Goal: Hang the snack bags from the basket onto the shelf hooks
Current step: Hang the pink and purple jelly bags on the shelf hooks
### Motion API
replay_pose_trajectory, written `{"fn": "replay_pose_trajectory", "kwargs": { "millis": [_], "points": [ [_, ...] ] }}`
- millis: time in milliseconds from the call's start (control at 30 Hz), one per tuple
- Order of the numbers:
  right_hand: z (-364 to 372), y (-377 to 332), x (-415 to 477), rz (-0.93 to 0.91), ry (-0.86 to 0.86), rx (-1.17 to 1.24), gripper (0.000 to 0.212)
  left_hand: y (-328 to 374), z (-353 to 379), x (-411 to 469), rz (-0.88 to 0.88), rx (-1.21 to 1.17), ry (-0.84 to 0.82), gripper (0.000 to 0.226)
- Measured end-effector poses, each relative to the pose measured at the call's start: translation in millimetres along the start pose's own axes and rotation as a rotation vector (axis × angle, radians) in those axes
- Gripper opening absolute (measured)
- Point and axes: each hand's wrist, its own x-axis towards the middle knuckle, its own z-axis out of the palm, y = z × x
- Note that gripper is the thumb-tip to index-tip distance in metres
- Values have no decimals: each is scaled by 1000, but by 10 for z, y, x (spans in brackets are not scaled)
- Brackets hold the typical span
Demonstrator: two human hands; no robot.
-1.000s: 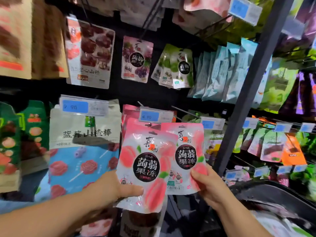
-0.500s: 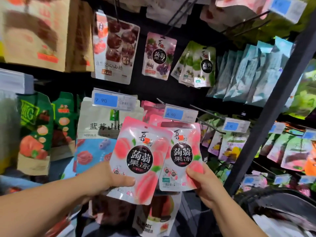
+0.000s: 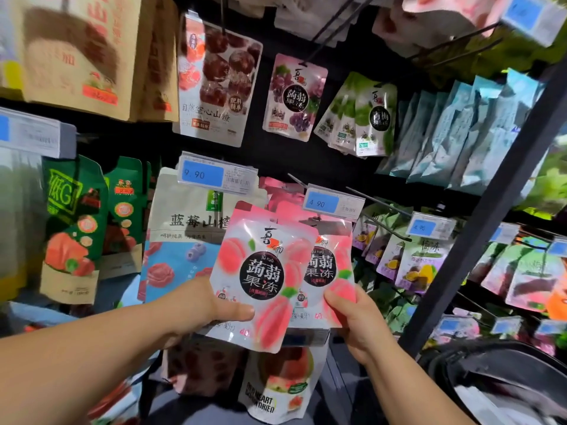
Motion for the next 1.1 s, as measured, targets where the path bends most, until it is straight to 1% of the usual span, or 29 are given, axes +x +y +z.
{"fn": "replay_pose_trajectory", "kwargs": {
  "millis": [100,133,167,200,233,267,300,333,367,433,467,533,567,600,633,667,700,733,767,800,833,900,933,967,1000,1033,1067,1100],
  "points": [
    [66,28,62,-4,41,-54,21,-27,-3,40,-21,23,32,76],
    [103,31,70,-2,55,-80,19,-50,-4,72,-18,24,33,82],
    [127,66,103,2,74,-114,17,-57,8,93,-14,22,29,79],
    [151,95,124,0,88,-161,16,-67,35,120,-2,-7,14,70],
    [174,122,136,-4,96,-223,20,-43,64,122,-1,-31,8,57],
    [200,150,134,-3,98,-281,32,-28,95,134,1,-42,5,45],
    [207,174,127,5,87,-340,47,-15,118,149,-3,-33,17,40],
    [194,200,120,12,82,-406,57,-37,137,183,-12,-34,21,43],
    [178,212,103,-3,102,-482,58,-36,159,202,-20,-20,37,48],
    [129,219,54,-88,221,-573,40,-24,204,224,-59,-26,64,44],
    [91,217,28,-157,293,-598,35,-44,219,254,-70,-47,56,46],
    [68,148,-60,-348,424,-679,31,-32,278,267,-71,-36,21,59],
    [67,113,-100,-429,449,-700,25,-40,302,281,-55,-34,3,67],
    [77,93,-137,-478,441,-696,17,-56,317,302,-46,-54,-29,68],
    [101,67,-176,-488,403,-666,11,-58,343,321,-42,-68,-42,58],
    [123,59,-204,-467,343,-625,7,-41,376,321,-34,-87,-53,43],
    [149,54,-232,-440,272,-580,9,-25,410,315,-17,-96,-60,30],
    [170,58,-249,-409,205,-548,19,-15,442,313,-15,-104,-66,25],
    [187,66,-258,-363,149,-515,29,-11,482,325,-8,-109,-79,28],
    [199,75,-250,-315,115,-480,33,-1,512,332,-4,-102,-89,37],
    [213,70,-241,-270,94,-438,33,-3,549,351,9,-86,-92,50],
    [242,40,-217,-198,104,-357,34,14,612,375,25,-47,-79,69],
    [246,29,-200,-173,123,-326,41,13,634,391,30,-30,-68,71],
    [244,28,-174,-158,153,-303,51,18,659,409,40,-23,-62,66],
    [238,33,-147,-154,180,-277,56,27,679,413,42,-30,-56,53],
    [233,39,-128,-158,210,-254,54,33,696,425,38,-35,-52,37],
    [232,40,-114,-163,237,-243,48,63,711,420,21,-30,-48,29],
    [232,38,-102,-164,263,-239,44,68,726,438,3,-3,-27,33]
  ]
}}
